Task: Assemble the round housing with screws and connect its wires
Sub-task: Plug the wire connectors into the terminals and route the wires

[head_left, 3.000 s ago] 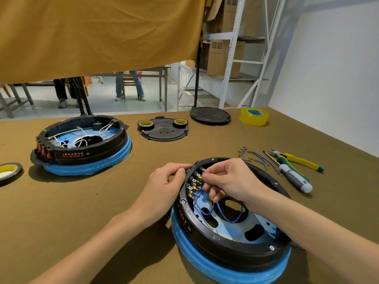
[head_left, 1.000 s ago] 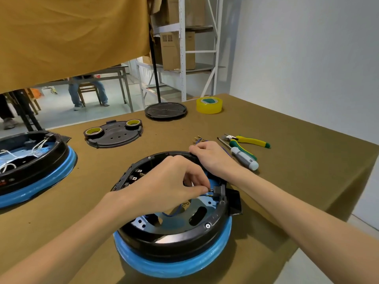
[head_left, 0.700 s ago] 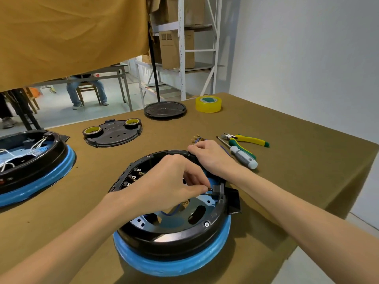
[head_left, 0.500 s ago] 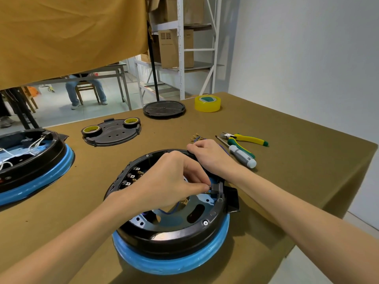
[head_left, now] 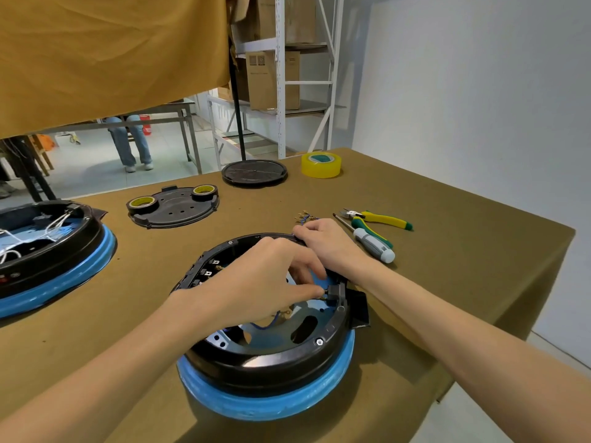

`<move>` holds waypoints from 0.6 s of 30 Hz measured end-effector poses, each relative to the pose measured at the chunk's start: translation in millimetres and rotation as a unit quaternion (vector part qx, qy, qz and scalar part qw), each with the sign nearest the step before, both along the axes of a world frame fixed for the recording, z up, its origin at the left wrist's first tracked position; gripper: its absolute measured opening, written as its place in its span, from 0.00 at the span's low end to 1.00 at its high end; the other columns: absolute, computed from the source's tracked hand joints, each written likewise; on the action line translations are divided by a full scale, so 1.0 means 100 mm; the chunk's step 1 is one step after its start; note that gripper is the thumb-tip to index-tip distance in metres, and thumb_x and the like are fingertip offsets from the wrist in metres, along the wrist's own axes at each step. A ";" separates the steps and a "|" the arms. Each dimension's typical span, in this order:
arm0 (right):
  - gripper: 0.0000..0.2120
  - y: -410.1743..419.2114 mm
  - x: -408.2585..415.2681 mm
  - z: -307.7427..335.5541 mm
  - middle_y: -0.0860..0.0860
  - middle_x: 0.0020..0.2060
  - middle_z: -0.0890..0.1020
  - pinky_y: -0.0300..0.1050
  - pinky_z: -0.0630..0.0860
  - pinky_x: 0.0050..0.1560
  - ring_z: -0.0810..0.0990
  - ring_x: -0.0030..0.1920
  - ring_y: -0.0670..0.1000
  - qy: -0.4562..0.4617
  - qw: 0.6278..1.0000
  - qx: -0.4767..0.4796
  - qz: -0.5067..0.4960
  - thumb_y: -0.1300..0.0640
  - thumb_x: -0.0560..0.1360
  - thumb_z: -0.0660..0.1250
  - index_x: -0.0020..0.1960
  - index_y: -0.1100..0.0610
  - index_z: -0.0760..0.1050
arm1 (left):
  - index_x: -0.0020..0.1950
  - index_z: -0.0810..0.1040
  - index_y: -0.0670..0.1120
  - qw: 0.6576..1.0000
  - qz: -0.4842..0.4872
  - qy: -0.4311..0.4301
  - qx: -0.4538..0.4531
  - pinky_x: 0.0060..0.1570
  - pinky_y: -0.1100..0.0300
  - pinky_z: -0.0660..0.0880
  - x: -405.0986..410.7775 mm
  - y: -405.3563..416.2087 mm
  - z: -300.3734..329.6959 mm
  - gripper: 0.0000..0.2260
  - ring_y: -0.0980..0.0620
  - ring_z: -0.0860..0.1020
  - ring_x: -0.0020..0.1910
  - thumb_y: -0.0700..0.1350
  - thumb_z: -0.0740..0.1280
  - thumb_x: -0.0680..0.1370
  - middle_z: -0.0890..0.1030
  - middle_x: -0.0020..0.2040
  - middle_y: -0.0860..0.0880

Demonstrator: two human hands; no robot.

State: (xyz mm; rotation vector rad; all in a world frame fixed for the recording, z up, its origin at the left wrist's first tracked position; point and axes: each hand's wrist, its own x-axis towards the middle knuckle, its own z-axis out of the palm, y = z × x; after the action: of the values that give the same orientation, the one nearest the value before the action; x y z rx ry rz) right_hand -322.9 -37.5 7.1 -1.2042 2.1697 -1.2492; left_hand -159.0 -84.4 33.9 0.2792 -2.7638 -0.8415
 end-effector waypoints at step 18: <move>0.21 -0.02 -0.03 -0.06 0.46 0.23 0.61 0.46 0.58 0.32 0.59 0.26 0.49 -0.015 1.000 -0.010 -0.011 0.54 0.80 0.64 0.30 0.53 0.62 | 0.42 0.88 0.54 0.999 -0.001 -0.029 0.019 0.44 0.62 0.79 -0.07 -0.07 0.00 0.05 0.59 0.81 0.39 0.48 0.75 0.78 0.85 0.37 0.59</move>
State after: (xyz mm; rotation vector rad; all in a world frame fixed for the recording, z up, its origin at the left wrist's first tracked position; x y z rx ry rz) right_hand -326.3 -39.4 1.1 -1.1647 2.1585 -1.2927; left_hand -166.3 -91.0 33.5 0.3110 -2.8039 -0.9006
